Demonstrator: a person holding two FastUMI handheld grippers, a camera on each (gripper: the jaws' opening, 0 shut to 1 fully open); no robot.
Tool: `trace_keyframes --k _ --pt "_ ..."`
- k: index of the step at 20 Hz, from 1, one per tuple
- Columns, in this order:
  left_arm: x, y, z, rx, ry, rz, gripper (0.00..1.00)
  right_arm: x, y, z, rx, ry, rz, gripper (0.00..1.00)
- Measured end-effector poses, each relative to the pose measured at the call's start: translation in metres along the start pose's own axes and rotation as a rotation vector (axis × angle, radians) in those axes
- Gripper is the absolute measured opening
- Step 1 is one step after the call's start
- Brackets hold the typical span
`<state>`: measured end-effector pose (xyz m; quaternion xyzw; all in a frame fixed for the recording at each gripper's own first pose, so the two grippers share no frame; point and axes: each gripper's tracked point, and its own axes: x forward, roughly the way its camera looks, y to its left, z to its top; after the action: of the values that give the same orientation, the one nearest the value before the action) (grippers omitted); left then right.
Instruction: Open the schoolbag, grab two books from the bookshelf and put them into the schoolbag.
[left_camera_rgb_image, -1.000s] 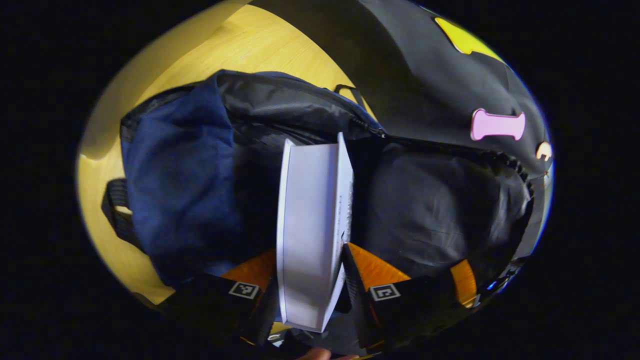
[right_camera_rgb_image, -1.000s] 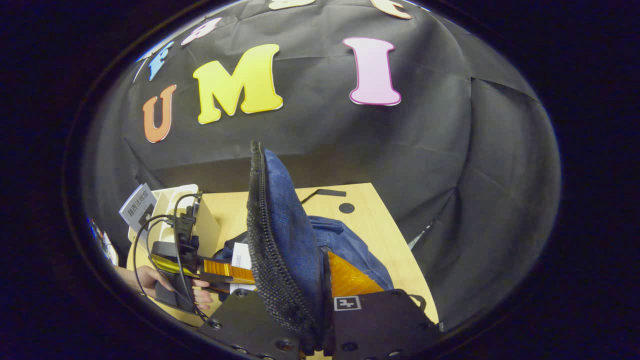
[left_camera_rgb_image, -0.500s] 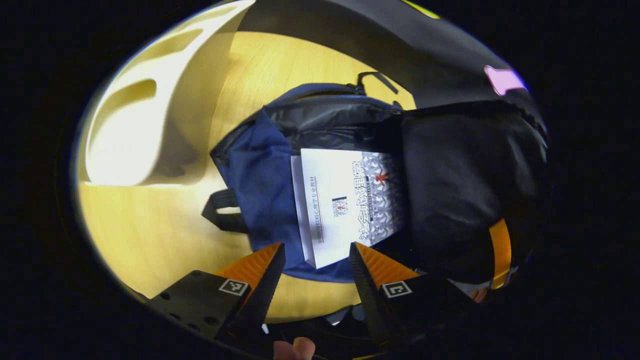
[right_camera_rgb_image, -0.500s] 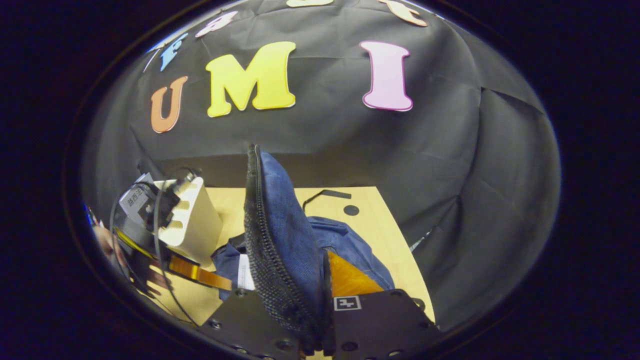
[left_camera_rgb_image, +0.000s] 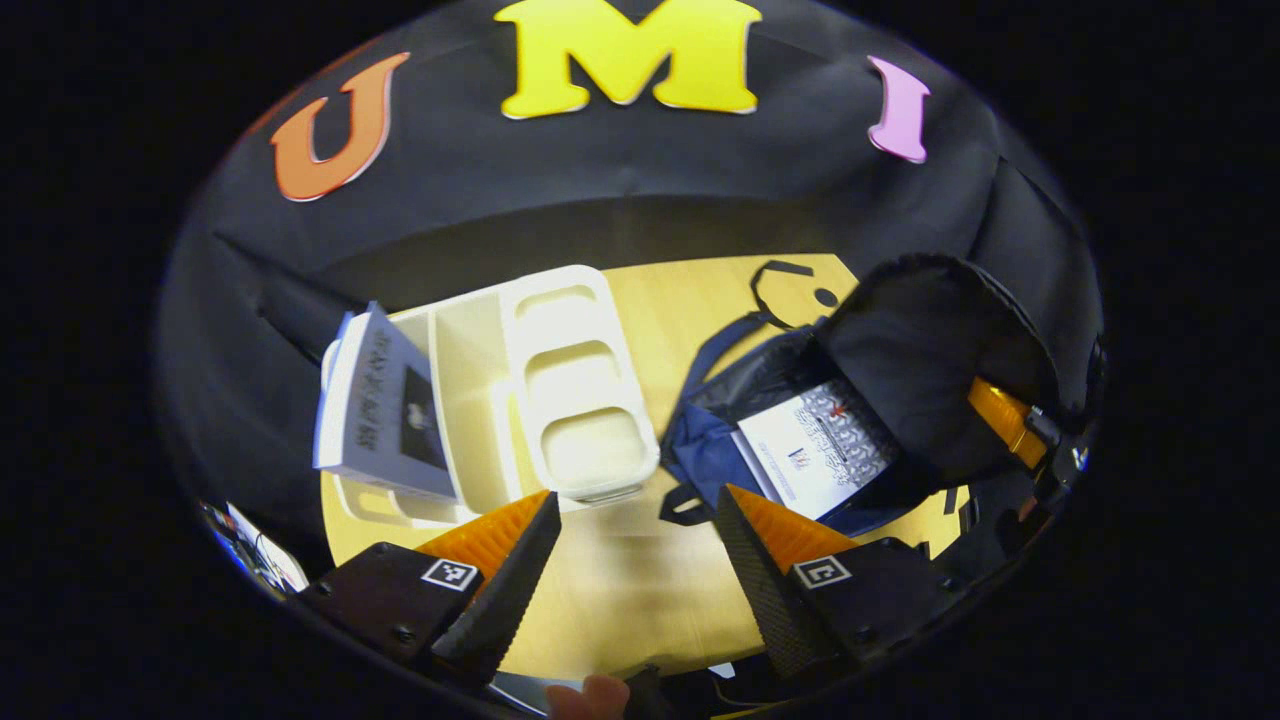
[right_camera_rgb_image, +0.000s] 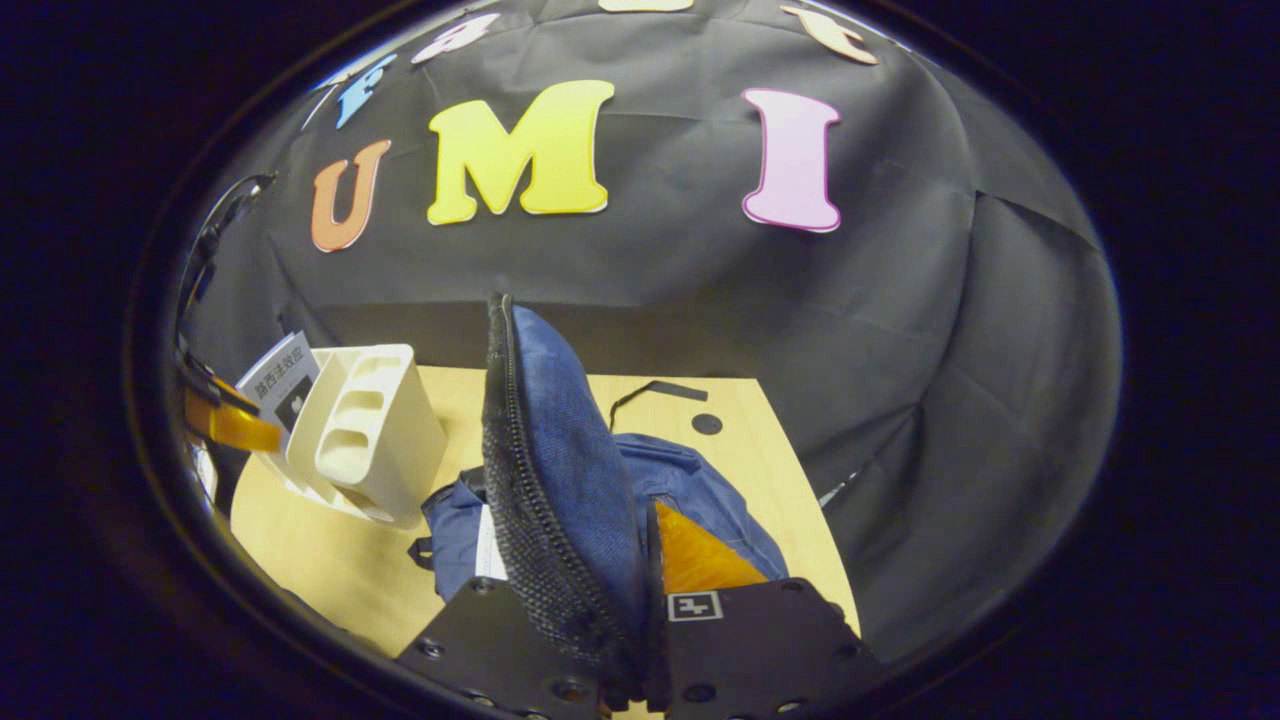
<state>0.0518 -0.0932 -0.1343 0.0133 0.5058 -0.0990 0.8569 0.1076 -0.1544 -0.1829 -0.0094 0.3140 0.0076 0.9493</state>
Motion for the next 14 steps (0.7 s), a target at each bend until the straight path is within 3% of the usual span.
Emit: trace_keyframes --k 7,14 --pt "-0.044 0.129 0.048 -0.201 -0.024 0.056 0.97 0.002 0.003 0.005 -0.008 0.017 -0.008 0.05" --pt "-0.016 0.173 0.070 -0.219 0.120 0.015 0.98 -0.001 0.004 -0.002 0.011 0.034 -0.026 0.05"
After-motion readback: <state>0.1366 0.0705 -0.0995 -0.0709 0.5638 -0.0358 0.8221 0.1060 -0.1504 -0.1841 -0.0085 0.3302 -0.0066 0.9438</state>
